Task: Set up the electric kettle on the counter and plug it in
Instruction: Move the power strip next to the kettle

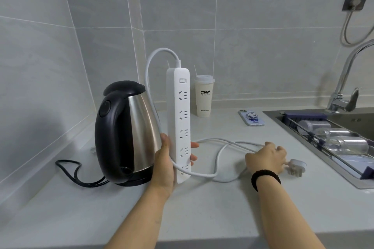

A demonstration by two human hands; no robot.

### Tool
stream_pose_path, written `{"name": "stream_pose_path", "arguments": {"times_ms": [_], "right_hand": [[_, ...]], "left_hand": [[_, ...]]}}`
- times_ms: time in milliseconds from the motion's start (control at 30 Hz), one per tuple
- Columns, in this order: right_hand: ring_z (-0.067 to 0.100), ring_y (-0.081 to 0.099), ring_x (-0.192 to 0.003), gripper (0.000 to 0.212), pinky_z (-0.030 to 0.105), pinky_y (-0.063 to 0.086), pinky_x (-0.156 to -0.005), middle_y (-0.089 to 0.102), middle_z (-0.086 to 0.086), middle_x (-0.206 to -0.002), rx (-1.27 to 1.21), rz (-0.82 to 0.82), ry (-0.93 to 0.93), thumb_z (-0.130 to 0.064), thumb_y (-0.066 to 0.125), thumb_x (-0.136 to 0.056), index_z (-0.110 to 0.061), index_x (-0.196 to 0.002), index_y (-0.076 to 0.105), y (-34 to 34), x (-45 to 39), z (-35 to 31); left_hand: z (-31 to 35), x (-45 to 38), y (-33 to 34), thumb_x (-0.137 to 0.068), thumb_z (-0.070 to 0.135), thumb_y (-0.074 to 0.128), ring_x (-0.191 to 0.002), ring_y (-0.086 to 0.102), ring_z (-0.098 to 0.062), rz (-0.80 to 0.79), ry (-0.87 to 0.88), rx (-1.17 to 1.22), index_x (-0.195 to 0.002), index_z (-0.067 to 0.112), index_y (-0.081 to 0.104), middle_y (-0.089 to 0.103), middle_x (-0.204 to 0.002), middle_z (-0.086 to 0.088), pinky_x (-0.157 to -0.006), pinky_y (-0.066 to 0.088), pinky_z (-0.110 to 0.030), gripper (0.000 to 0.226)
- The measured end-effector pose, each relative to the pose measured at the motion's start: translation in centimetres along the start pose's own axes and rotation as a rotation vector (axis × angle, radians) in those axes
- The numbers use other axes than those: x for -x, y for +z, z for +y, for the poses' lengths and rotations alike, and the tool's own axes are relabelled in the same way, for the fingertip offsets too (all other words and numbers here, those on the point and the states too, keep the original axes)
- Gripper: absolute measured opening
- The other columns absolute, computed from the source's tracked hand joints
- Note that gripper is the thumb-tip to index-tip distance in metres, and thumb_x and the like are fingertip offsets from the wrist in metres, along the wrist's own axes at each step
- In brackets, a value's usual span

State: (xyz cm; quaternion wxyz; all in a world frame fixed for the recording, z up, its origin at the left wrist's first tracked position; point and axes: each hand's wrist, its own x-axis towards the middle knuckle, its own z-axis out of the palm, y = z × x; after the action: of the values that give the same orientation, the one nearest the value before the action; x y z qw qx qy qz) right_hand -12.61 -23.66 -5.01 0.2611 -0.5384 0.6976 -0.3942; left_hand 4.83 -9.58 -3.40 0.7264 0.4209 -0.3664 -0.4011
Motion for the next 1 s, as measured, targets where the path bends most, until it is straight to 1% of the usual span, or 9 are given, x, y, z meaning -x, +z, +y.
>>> {"name": "stream_pose_path", "arguments": {"times_ms": [100, 200, 267, 333, 433, 533, 667, 867, 1000], "right_hand": [[0.037, 0.033, -0.130, 0.052, 0.043, 0.031, -0.107, 0.024, 0.018, -0.145, 0.135, -0.036, -0.068, -0.005, 0.059, -0.079, -0.012, -0.130, 0.051, 0.2, 0.1, 0.3], [0.037, 0.046, -0.113, 0.030, 0.040, 0.039, -0.101, 0.036, 0.015, -0.131, 0.196, -0.061, -0.129, -0.007, 0.056, -0.082, -0.011, -0.109, 0.069, 0.3, 0.0, 0.6], [0.036, 0.049, -0.109, 0.025, 0.039, 0.041, -0.100, 0.040, 0.013, -0.126, 0.213, -0.069, -0.157, -0.008, 0.055, -0.084, -0.014, -0.101, 0.073, 0.4, 0.0, 0.7], [0.036, 0.045, -0.115, 0.019, 0.040, 0.037, -0.103, 0.041, 0.013, -0.129, 0.225, -0.064, -0.180, -0.014, 0.058, -0.087, -0.016, -0.099, 0.073, 0.5, 0.1, 0.7], [0.033, 0.027, -0.125, 0.008, 0.043, 0.021, -0.103, 0.038, 0.009, -0.137, 0.249, -0.051, -0.204, -0.026, 0.062, -0.090, -0.026, -0.092, 0.070, 0.6, 0.5, 0.3], [0.030, 0.016, -0.135, 0.007, 0.048, 0.018, -0.104, 0.033, 0.007, -0.144, 0.166, -0.024, -0.201, -0.026, 0.063, -0.089, -0.030, -0.084, 0.067, 0.7, 1.1, -0.2], [0.028, 0.009, -0.141, 0.008, 0.052, 0.012, -0.108, 0.031, 0.004, -0.147, 0.131, -0.015, -0.214, -0.028, 0.066, -0.087, -0.033, -0.080, 0.066, 0.7, 1.3, -0.3], [0.023, 0.013, -0.141, 0.004, 0.058, 0.005, -0.111, 0.036, -0.002, -0.144, 0.087, -0.044, -0.246, -0.035, 0.068, -0.085, -0.035, -0.088, 0.071, 1.0, 1.3, -0.2], [0.019, 0.031, -0.132, 0.003, 0.055, 0.009, -0.111, 0.046, -0.002, -0.134, -0.033, -0.055, -0.307, -0.032, 0.070, -0.084, -0.033, -0.082, 0.071, 0.9, 1.6, -0.3]], "left_hand": [[0.1, -0.1, 0.0, -0.084, 0.068, 0.022, -0.057, 0.056, -0.018, 0.004, -0.023, 0.039, -0.108, 0.017, 0.066, 0.072, -0.091, -0.013, -0.056, 0.045, -0.027, 0.071], [0.0, -0.2, -0.1, -0.082, 0.069, 0.024, -0.058, 0.057, -0.021, 0.025, -0.014, 0.000, -0.110, 0.014, 0.066, 0.072, -0.094, -0.017, -0.055, 0.046, -0.027, 0.074], [-0.3, -0.3, -0.1, -0.081, 0.069, 0.025, -0.059, 0.059, -0.022, 0.030, -0.019, -0.054, -0.107, 0.012, 0.068, 0.072, -0.096, -0.020, -0.059, 0.047, -0.029, 0.076], [-0.5, -0.3, -0.1, -0.081, 0.069, 0.024, -0.060, 0.060, -0.023, 0.025, -0.033, -0.109, -0.102, 0.011, 0.070, 0.072, -0.096, -0.020, -0.062, 0.047, -0.030, 0.077], [-0.8, -0.3, 0.0, -0.083, 0.068, 0.023, -0.061, 0.061, -0.022, 0.001, -0.041, -0.194, -0.103, 0.008, 0.070, 0.073, -0.095, -0.017, -0.061, 0.048, -0.030, 0.079], [-0.9, -0.3, 0.1, -0.083, 0.067, 0.023, -0.062, 0.062, -0.022, -0.014, -0.045, -0.228, -0.113, 0.006, 0.066, 0.073, -0.093, -0.017, -0.057, 0.049, -0.029, 0.080], [-0.8, -0.2, 0.1, -0.082, 0.066, 0.022, -0.060, 0.061, -0.021, -0.013, -0.038, -0.232, -0.113, 0.006, 0.066, 0.074, -0.093, -0.017, -0.057, 0.050, -0.029, 0.080], [-0.7, -0.3, 0.0, -0.082, 0.067, 0.020, -0.060, 0.060, -0.020, 0.003, -0.056, -0.208, -0.112, 0.011, 0.066, 0.074, -0.093, -0.016, -0.061, 0.049, -0.029, 0.078], [-0.7, -0.3, 0.1, -0.082, 0.066, 0.022, -0.060, 0.060, -0.021, 0.000, -0.064, -0.184, -0.113, 0.016, 0.065, 0.073, -0.095, -0.018, -0.058, 0.048, -0.029, 0.073]]}}
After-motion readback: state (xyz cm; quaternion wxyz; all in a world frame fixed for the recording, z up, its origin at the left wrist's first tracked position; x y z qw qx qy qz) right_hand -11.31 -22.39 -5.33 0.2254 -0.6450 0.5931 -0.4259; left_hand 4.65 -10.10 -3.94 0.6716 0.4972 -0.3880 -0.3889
